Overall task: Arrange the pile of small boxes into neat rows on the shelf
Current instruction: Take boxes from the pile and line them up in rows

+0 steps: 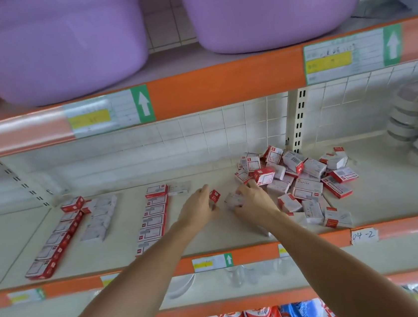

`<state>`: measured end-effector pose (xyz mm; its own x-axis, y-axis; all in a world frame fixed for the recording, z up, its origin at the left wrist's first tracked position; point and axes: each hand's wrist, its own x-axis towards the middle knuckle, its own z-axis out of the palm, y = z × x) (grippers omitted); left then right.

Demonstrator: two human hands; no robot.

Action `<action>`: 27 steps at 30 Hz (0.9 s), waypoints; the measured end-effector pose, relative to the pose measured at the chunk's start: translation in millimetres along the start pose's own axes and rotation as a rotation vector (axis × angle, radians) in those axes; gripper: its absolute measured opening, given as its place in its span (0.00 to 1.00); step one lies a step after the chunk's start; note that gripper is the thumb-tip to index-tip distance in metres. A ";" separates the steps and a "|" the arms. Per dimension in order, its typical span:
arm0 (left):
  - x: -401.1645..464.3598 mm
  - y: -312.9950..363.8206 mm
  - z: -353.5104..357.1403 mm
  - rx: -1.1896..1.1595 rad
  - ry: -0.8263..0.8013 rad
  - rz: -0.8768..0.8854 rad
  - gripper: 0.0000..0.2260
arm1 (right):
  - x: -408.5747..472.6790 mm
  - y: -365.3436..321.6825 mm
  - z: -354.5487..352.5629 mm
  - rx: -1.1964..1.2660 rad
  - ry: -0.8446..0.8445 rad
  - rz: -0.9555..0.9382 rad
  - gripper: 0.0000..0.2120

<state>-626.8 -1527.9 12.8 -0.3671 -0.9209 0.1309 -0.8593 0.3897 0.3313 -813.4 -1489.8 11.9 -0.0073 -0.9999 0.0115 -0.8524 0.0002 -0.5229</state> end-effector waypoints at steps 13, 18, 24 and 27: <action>-13.9 -24.1 17.3 -0.269 0.070 -0.143 0.22 | -1.2 -0.2 16.3 0.075 -0.037 -0.039 0.21; -16.4 -24.9 26.3 -0.309 0.067 -0.201 0.22 | -0.2 1.3 19.1 0.069 -0.027 -0.033 0.21; -15.2 -31.1 22.3 -0.409 0.013 -0.256 0.23 | 4.9 3.4 20.7 0.072 -0.046 -0.036 0.20; -15.0 -37.8 17.3 -0.466 -0.038 -0.252 0.23 | 8.0 4.4 19.9 0.106 -0.053 -0.045 0.19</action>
<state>-594.9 -1528.7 -17.9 -0.1894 -0.9812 -0.0374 -0.6766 0.1028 0.7292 -806.8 -1498.0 -7.3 0.0594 -0.9982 -0.0066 -0.7911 -0.0430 -0.6101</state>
